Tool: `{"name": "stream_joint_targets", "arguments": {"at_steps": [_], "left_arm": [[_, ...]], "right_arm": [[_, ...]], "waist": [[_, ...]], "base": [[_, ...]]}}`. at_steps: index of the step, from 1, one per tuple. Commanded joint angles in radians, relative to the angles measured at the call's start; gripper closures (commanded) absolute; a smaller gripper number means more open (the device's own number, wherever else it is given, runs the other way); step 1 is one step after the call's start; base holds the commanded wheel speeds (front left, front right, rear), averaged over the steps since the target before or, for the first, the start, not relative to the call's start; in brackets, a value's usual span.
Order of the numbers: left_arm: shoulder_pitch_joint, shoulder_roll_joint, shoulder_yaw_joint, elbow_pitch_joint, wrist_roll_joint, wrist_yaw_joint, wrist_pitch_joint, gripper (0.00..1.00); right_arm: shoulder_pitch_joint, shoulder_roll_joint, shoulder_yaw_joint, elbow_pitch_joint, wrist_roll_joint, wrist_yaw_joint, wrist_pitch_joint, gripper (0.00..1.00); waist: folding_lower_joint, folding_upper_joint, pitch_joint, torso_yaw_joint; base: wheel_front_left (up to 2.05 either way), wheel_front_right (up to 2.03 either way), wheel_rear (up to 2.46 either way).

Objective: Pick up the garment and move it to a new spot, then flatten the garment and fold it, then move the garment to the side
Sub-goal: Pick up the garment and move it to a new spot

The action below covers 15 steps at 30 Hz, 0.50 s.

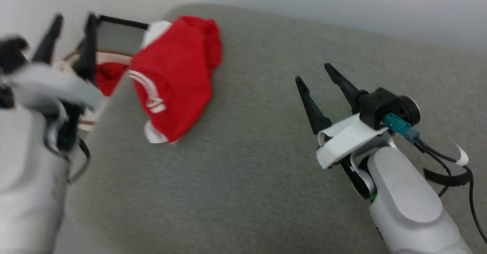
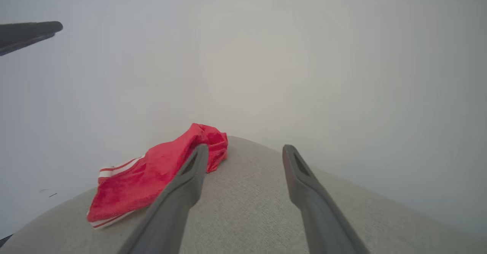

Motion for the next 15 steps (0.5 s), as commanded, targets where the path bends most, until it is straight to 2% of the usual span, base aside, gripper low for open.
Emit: {"name": "stream_joint_targets", "arguments": {"at_steps": [1, 4, 6, 9, 15], "left_arm": [[-0.063, 0.013, -0.016, 0.052, -0.04, -0.002, 0.022, 0.0], [-0.176, 0.061, -0.092, 0.177, -0.082, -0.002, 0.088, 0.0], [-0.232, 0.064, -0.148, 0.256, -0.137, -0.002, 0.171, 0.0], [-0.306, 0.1, -0.217, 0.356, -0.198, -0.001, 0.307, 0.0], [-0.377, 0.12, -0.327, 0.464, -0.298, -0.001, 0.539, 0.0]], "right_arm": [[-0.025, 0.0, 0.007, 0.006, -0.009, -0.001, -0.003, 0.0], [-0.059, 0.011, 0.031, 0.007, -0.015, -0.001, -0.005, 0.0], [-0.075, 0.013, 0.046, 0.01, -0.016, -0.001, -0.006, 0.0], [-0.097, 0.016, 0.054, 0.015, -0.011, -0.001, -0.007, 0.0], [-0.101, 0.019, 0.039, -0.001, -0.017, -0.001, -0.008, 0.0]], "waist": [[0.0, 0.0, 0.169, -0.166], [0.0, 0.0, 0.212, -0.204], [0.0, 0.0, 0.232, -0.225], [0.0, 0.0, 0.252, -0.253], [0.0, 0.0, 0.264, -0.285]], "base": [[0.0, 0.0, 0.0], [0.0, 0.0, 0.0], [0.0, 0.0, 0.0], [0.0, 0.0, 0.0], [0.0, 0.0, 0.0]]}}
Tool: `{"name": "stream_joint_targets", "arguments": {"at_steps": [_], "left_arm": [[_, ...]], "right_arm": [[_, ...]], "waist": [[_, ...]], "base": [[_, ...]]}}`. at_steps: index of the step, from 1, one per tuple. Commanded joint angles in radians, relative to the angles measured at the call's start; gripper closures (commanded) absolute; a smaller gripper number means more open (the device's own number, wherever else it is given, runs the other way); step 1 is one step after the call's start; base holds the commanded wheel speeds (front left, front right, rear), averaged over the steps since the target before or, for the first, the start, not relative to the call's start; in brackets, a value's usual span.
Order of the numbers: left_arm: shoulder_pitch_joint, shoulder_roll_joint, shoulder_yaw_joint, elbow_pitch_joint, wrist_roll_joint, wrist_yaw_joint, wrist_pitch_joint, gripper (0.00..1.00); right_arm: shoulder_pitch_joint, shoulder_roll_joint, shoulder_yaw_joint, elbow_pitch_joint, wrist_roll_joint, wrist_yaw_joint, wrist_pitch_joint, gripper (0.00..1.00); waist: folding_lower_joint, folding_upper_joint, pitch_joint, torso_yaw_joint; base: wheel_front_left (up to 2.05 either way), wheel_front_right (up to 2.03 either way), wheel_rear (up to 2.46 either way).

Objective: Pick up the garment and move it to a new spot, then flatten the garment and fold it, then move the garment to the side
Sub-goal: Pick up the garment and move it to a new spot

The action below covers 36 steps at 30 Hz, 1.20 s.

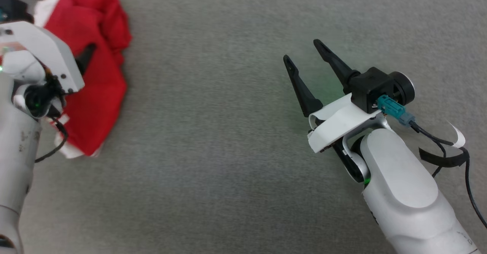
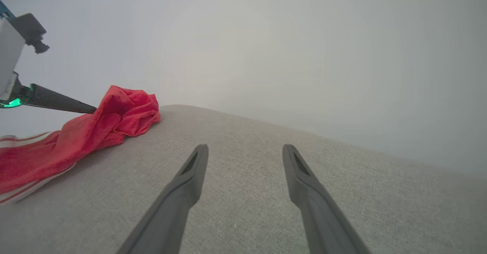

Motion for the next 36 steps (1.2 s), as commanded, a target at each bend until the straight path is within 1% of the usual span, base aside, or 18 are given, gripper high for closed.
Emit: {"name": "stream_joint_targets", "arguments": {"at_steps": [1, 4, 6, 9, 11, 14, 16, 19, 23, 26, 27, 28, 29, 33, 36], "left_arm": [[-0.017, 0.003, -0.021, -0.005, -0.036, 0.001, 0.043, 0.0], [-0.029, 0.031, -0.053, -0.007, -0.084, 0.001, 0.101, 0.0], [-0.039, 0.046, -0.083, 0.0, -0.092, 0.001, 0.122, 0.0], [-0.063, 0.073, -0.113, 0.037, -0.087, 0.001, 0.116, 0.0], [-0.071, 0.078, -0.125, 0.079, -0.087, 0.002, 0.112, 0.0], [-0.085, 0.074, -0.14, 0.138, -0.089, 0.002, 0.114, 0.0], [-0.079, 0.052, -0.149, 0.158, -0.103, 0.002, 0.116, 0.0], [-0.058, 0.03, -0.172, 0.171, -0.114, 0.002, 0.115, 0.0], [-0.032, 0.024, -0.201, 0.188, -0.124, 0.002, 0.116, 0.0], [-0.012, 0.006, -0.219, 0.188, -0.14, 0.0, 0.132, 0.0], [-0.005, 0.002, -0.226, 0.178, -0.148, -0.002, 0.139, 0.04], [-0.001, 0.004, -0.231, 0.169, -0.154, -0.003, 0.123, 0.58], [-0.001, 0.008, -0.234, 0.162, -0.159, -0.003, 0.103, 1.0], [-0.021, 0.039, -0.237, 0.16, -0.163, -0.002, -0.004, 1.0], [-0.036, 0.055, -0.242, 0.162, -0.155, -0.002, -0.095, 1.0]], "right_arm": [[-0.003, 0.003, -0.003, -0.005, -0.012, -0.001, -0.005, 0.0], [-0.014, 0.004, -0.005, -0.01, -0.019, -0.001, -0.005, 0.0], [-0.025, 0.004, -0.006, -0.016, -0.024, -0.001, -0.005, 0.0], [-0.039, 0.003, -0.005, -0.027, -0.03, -0.001, -0.005, 0.0], [-0.051, 0.004, -0.002, -0.035, -0.031, -0.001, -0.005, 0.0], [-0.065, 0.004, -0.005, -0.045, -0.036, -0.001, -0.005, 0.0], [-0.062, 0.004, -0.01, -0.048, -0.041, -0.001, -0.005, 0.0], [-0.045, 0.004, -0.013, -0.046, -0.052, -0.001, -0.003, 0.0], [-0.042, 0.004, -0.006, -0.047, -0.064, -0.001, -0.003, 0.0], [-0.04, 0.004, 0.001, -0.05, -0.069, -0.001, -0.003, 0.0], [-0.036, 0.004, 0.002, -0.051, -0.07, -0.001, -0.003, 0.0], [-0.033, 0.004, 0.003, -0.052, -0.069, -0.001, -0.003, 0.0], [-0.031, 0.004, 0.005, -0.053, -0.067, -0.001, -0.003, 0.0], [-0.011, 0.004, 0.008, -0.049, -0.052, -0.001, -0.003, 0.0], [0.014, 0.004, -0.003, -0.045, -0.035, -0.001, -0.003, 0.0]], "waist": [[0.0, -0.0001, 0.064, -0.07], [0.0, -0.0001, 0.084, -0.081], [0.0, -0.0001, 0.104, -0.089], [0.0, -0.0001, 0.136, -0.101], [0.0, -0.0001, 0.156, -0.108], [0.0, -0.0001, 0.182, -0.117], [0.0, -0.0001, 0.185, -0.116], [0.0, -0.0001, 0.178, -0.115], [0.0, -0.0001, 0.165, -0.114], [0.0, -0.0001, 0.149, -0.112], [0.0, -0.0001, 0.143, -0.111], [0.0, -0.0001, 0.136, -0.111], [0.0, -0.0001, 0.128, -0.11], [0.0, -0.0001, 0.086, -0.107], [0.0, -0.0001, 0.034, -0.102]], "base": [[0.0, 0.0, 0.0], [0.0, 0.0, 0.0], [0.0, 0.0, 0.0], [0.0, 0.0, 0.0], [0.0, 0.0, 0.0], [0.0, 0.0, 0.0], [0.0, 0.0, 0.0], [0.0, 0.0, 0.0], [0.0, 0.0, 0.0], [0.0, 0.0, 0.0], [0.0, 0.0, 0.0], [0.0, 0.0, 0.0], [0.0, 0.0, 0.0], [0.0, 0.0, 0.0], [0.0, 0.0, 0.0]]}}
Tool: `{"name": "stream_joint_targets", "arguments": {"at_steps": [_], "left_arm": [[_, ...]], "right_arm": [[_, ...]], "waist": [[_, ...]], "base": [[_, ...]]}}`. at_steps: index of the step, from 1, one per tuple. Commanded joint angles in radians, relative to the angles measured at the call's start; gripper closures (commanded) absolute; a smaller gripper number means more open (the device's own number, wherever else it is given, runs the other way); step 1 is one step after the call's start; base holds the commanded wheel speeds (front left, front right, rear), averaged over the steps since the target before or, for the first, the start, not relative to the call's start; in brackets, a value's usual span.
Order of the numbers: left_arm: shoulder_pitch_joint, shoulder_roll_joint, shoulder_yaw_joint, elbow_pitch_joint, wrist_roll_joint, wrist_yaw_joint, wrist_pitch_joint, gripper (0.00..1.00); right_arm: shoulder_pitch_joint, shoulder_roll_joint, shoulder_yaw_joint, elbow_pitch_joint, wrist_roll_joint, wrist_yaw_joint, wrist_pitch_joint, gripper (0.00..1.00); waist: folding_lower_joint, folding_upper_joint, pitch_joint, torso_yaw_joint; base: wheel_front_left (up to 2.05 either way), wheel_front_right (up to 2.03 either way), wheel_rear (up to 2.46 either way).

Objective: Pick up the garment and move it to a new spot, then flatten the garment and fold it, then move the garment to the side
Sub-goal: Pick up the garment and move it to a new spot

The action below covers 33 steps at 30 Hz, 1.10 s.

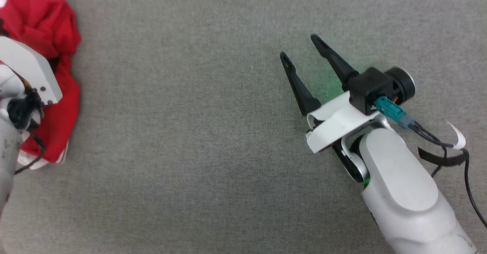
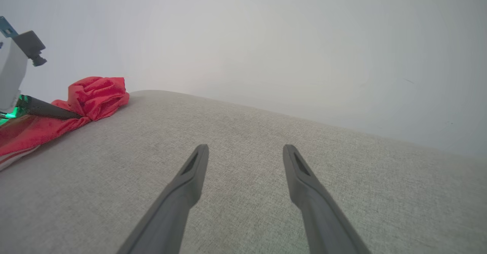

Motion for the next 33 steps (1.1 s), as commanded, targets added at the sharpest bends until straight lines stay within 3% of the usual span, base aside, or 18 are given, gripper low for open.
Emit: {"name": "stream_joint_targets", "arguments": {"at_steps": [1, 7, 13, 19, 26, 33], "left_arm": [[0.015, -0.003, -0.011, 0.002, 0.006, -0.005, -0.05, 1.0], [-0.005, 0.014, -0.057, -0.026, 0.049, -0.004, -0.229, 1.0], [-0.045, 0.011, -0.124, -0.111, 0.08, -0.002, -0.326, 1.0], [-0.095, -0.016, -0.19, -0.232, 0.069, -0.002, -0.34, 1.0], [-0.159, -0.043, -0.34, -0.405, 0.106, -0.002, -0.347, 1.0], [-0.247, -0.115, -0.478, -0.444, 0.16, -0.002, -0.367, 1.0]], "right_arm": [[0.032, 0.002, -0.01, 0.002, 0.016, -0.001, -0.001, 0.0], [0.127, 0.002, -0.066, -0.018, 0.057, -0.001, -0.001, 0.0], [0.223, 0.001, -0.144, -0.06, 0.081, -0.001, -0.001, 0.0], [0.28, 0.002, -0.224, -0.108, 0.081, -0.001, -0.001, 0.0], [0.32, 0.002, -0.312, -0.179, 0.099, -0.001, -0.001, 0.0], [0.331, 0.002, -0.375, -0.243, 0.129, -0.001, -0.001, 0.0]], "waist": [[0.0001, -0.0001, -0.071, 0.007], [0.0001, -0.0001, -0.169, 0.002], [0.0001, -0.0001, -0.22, -0.026], [0.0001, -0.0001, -0.229, -0.066], [0.0001, -0.0001, -0.214, -0.147], [0.0001, -0.0001, -0.153, -0.235]], "base": [[0.0, 0.0, 0.0], [0.0, 0.0, 0.0], [0.0, 0.0, 0.0], [0.0, 0.0, 0.0], [0.0, 0.0, 0.0], [0.0, 0.0, 0.0]]}}
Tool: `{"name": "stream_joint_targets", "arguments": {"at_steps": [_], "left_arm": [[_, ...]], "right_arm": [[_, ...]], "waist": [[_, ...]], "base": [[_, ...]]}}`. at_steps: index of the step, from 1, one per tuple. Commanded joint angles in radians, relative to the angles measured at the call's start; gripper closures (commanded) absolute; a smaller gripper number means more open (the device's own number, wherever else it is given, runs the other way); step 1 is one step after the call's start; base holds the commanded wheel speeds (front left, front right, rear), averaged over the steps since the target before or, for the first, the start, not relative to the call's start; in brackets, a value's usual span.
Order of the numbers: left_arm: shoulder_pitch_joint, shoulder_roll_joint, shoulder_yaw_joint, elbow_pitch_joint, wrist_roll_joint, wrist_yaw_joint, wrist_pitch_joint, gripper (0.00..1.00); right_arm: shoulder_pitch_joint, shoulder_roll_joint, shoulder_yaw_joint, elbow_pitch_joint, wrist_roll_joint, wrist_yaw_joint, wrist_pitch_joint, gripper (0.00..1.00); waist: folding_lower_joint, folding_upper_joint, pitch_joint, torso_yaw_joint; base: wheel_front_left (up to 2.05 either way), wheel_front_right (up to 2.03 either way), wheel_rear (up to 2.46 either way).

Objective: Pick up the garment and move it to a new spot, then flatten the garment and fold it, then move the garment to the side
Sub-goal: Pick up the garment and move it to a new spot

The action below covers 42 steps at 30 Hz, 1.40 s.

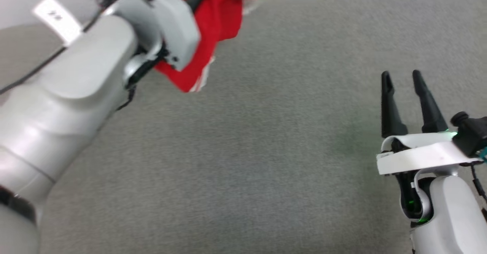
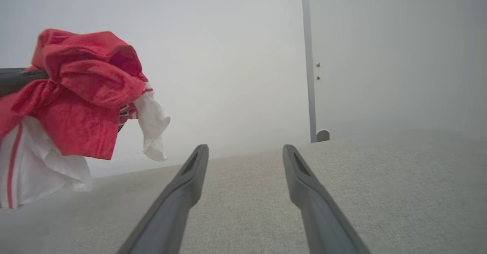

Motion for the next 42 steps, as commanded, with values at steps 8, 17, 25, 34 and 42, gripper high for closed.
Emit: {"name": "stream_joint_targets", "arguments": {"at_steps": [8, 17, 25, 34, 42], "left_arm": [[-0.088, -0.085, -0.107, -0.034, 0.049, 0.002, -0.077, 1.0], [0.071, -0.076, -0.12, -0.238, 0.19, 0.002, 0.001, 1.0], [0.155, 0.013, -0.121, -0.405, 0.21, 0.002, 0.215, 1.0], [0.185, 0.057, -0.121, -0.425, 0.296, 0.002, 0.383, 1.0], [0.189, 0.086, -0.125, -0.369, 0.307, 0.002, 0.505, 1.0]], "right_arm": [[-0.007, 0.002, -0.023, -0.048, 0.048, -0.001, 0.0, 0.0], [0.022, 0.002, -0.057, -0.067, 0.089, -0.001, 0.0, 0.0], [0.038, 0.002, -0.052, -0.064, 0.099, -0.001, 0.0, 0.0], [0.013, 0.002, -0.026, -0.077, 0.138, -0.001, -0.001, 0.0], [0.022, 0.002, -0.007, -0.077, 0.174, -0.001, -0.001, 0.0]], "waist": [[0.0001, -0.0001, 0.123, -0.146], [0.0001, -0.0001, 0.129, -0.195], [0.0001, -0.0001, 0.119, -0.196], [0.0001, -0.0001, 0.151, -0.218], [0.0001, -0.0001, 0.189, -0.261]], "base": [[0.0, 0.0, 0.0], [0.0, 0.0, 0.0], [0.0, 0.0, 0.0], [0.0, 0.0, 0.0], [0.0, 0.0, 0.0]]}}
